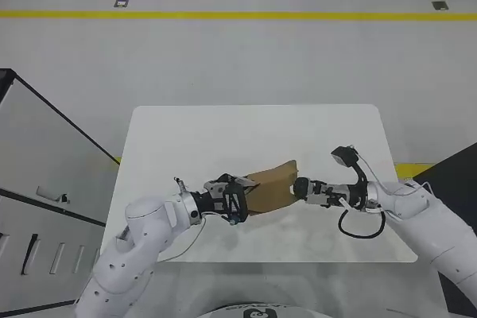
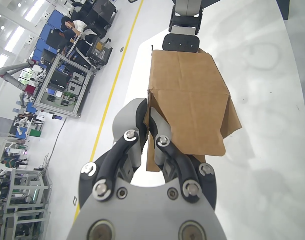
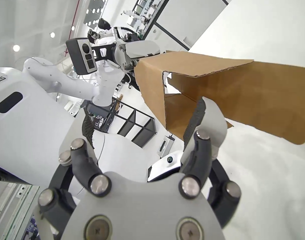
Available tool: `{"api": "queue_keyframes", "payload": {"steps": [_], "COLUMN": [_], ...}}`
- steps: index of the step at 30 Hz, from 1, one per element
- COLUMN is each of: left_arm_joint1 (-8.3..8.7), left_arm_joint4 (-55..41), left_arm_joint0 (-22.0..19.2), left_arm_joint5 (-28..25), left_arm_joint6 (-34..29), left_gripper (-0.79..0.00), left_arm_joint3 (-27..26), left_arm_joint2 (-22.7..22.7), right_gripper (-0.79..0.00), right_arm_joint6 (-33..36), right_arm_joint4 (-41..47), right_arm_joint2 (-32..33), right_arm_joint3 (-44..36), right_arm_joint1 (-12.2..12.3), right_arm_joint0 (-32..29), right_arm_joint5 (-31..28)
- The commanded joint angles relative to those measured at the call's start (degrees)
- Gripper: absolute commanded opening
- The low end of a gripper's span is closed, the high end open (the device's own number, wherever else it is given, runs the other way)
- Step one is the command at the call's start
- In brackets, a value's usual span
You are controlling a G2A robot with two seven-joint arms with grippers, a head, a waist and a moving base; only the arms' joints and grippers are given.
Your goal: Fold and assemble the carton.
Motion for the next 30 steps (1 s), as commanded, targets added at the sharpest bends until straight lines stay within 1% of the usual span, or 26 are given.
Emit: {"api": "queue_keyframes", "payload": {"steps": [1, 3, 5, 9, 11, 14, 15, 16, 19, 21, 30], "left_arm_joint1": [0.09, 0.19, 0.3, 0.49, 0.58, 0.7, 0.74, 0.77, 0.87, 0.95, 1.37], "left_arm_joint4": [-0.08, -0.1, -0.04, -0.15, -0.25, -0.39, -0.43, -0.59, -0.99, -0.99, -1.55], "left_arm_joint0": [-0.03, -0.04, -0.04, 0.0, -0.01, -0.06, -0.09, -0.11, -0.27, -0.44, -0.87], "left_arm_joint5": [0.02, 0.04, 0.1, 0.28, 0.3, 0.53, 0.61, 0.75, 0.84, 0.75, 0.66], "left_arm_joint6": [-0.09, -0.11, -0.25, -0.5, -0.64, -0.86, -0.92, -0.98, -0.92, -0.9, -0.5], "left_gripper": [-0.785, -0.785, -0.785, -0.785, -0.785, -0.785, -0.785, -0.785, -0.785, -0.785, -0.785], "left_arm_joint3": [-0.13, -0.28, -0.29, -0.44, -0.6, -0.59, -0.5, -0.39, -0.28, -0.37, -0.33], "left_arm_joint2": [0.25, 0.49, 0.68, 1.13, 1.34, 1.62, 1.74, 1.82, 2.22, 2.5, 3.14], "right_gripper": [-0.065, -0.08, -0.074, -0.102, -0.142, -0.268, -0.296, -0.305, -0.372, -0.403, -0.465], "right_arm_joint6": [-0.71, -1.56, -2.54, -4.63, -5.79, -7.34, -7.38, -7.38, -7.38, -7.39, -7.39], "right_arm_joint4": [-0.2, -0.55, -0.62, -1.04, -1.34, -2.18, -2.19, -2.01, -1.35, -1.14, -1.23], "right_arm_joint2": [-1.5, -3.02, -4.53, -7.38, -8.84, -11.12, -11.79, -12.37, -13.64, -14.27, -15.4], "right_arm_joint3": [0.33, 0.68, 1.13, 1.72, 2.02, 2.37, 2.26, 2.21, 2.28, 2.35, 1.83], "right_arm_joint1": [0.22, 0.43, 0.59, 0.98, 1.21, 1.59, 1.69, 1.79, 2.07, 2.21, 2.51], "right_arm_joint0": [0.66, 1.49, 2.27, 3.89, 4.68, 5.94, 6.41, 6.84, 7.94, 8.52, 9.82], "right_arm_joint5": [-0.71, -1.56, -2.54, -4.63, -5.78, -7.34, -7.38, -7.38, -7.38, -7.38, -7.38]}}
